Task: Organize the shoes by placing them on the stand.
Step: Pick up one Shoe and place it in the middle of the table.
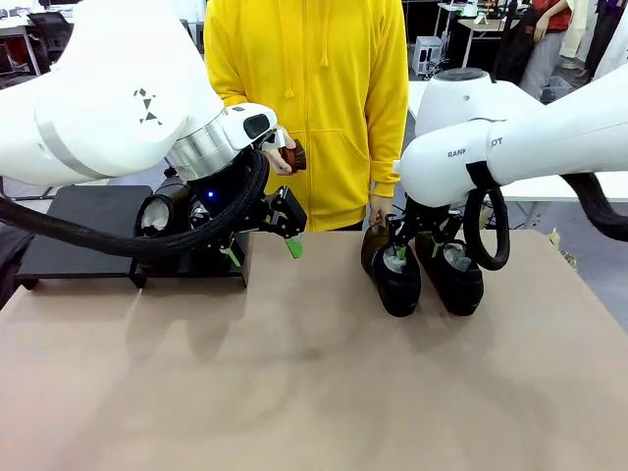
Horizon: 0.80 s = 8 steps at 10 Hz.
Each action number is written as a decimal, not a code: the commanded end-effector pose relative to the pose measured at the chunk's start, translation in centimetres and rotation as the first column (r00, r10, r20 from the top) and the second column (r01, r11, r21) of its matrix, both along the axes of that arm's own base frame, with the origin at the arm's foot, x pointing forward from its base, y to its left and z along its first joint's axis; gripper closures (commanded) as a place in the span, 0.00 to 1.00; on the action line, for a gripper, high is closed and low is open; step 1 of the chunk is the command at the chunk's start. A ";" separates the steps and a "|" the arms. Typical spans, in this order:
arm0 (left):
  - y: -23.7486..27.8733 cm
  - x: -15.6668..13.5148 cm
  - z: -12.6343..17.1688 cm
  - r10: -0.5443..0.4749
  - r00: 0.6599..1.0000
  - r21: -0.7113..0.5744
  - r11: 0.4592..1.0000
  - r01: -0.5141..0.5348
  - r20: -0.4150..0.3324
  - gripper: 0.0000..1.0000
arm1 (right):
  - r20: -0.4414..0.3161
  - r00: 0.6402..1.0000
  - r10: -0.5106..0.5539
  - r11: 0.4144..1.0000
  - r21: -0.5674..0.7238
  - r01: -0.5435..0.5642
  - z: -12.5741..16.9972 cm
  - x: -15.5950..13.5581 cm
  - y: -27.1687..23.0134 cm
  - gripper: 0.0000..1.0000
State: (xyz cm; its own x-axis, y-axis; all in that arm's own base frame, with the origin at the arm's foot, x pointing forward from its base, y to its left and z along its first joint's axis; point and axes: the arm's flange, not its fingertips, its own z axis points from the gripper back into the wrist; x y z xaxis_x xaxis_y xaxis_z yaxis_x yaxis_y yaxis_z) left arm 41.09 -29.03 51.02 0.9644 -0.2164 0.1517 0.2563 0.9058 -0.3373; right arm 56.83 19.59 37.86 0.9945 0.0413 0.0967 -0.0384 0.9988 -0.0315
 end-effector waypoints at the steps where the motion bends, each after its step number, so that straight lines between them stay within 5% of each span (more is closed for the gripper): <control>1: 0.1 -0.2 0.0 0.016 1.000 0.014 1.000 -0.016 0.010 0.00 | 0.010 1.000 -0.028 1.000 -0.012 0.028 -0.3 1.1 0.9 0.34; 6: 0.1 -0.2 0.0 0.016 1.000 0.014 1.000 -0.016 0.010 0.00 | -0.043 0.998 -0.044 0.998 -0.036 0.042 -3.4 1.9 1.1 0.34; 7: 0.1 -0.2 0.0 0.016 1.000 0.014 1.000 -0.016 0.010 0.00 | -0.045 0.998 -0.050 0.998 -0.029 0.049 -3.6 1.8 0.9 0.42; 8: 0.1 -0.2 0.0 0.016 1.000 0.014 1.000 -0.016 0.010 0.00 | -0.053 0.997 -0.050 0.999 -0.016 0.049 -3.7 1.8 0.7 0.61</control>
State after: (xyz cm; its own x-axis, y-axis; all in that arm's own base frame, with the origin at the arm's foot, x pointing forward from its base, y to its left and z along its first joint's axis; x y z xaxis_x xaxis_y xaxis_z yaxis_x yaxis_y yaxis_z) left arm 41.09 -29.03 51.02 0.9644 -0.2164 0.1517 0.2563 0.9058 -0.3373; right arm 58.26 19.99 33.95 0.9987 0.0274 0.0436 -0.0257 0.9989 -0.0394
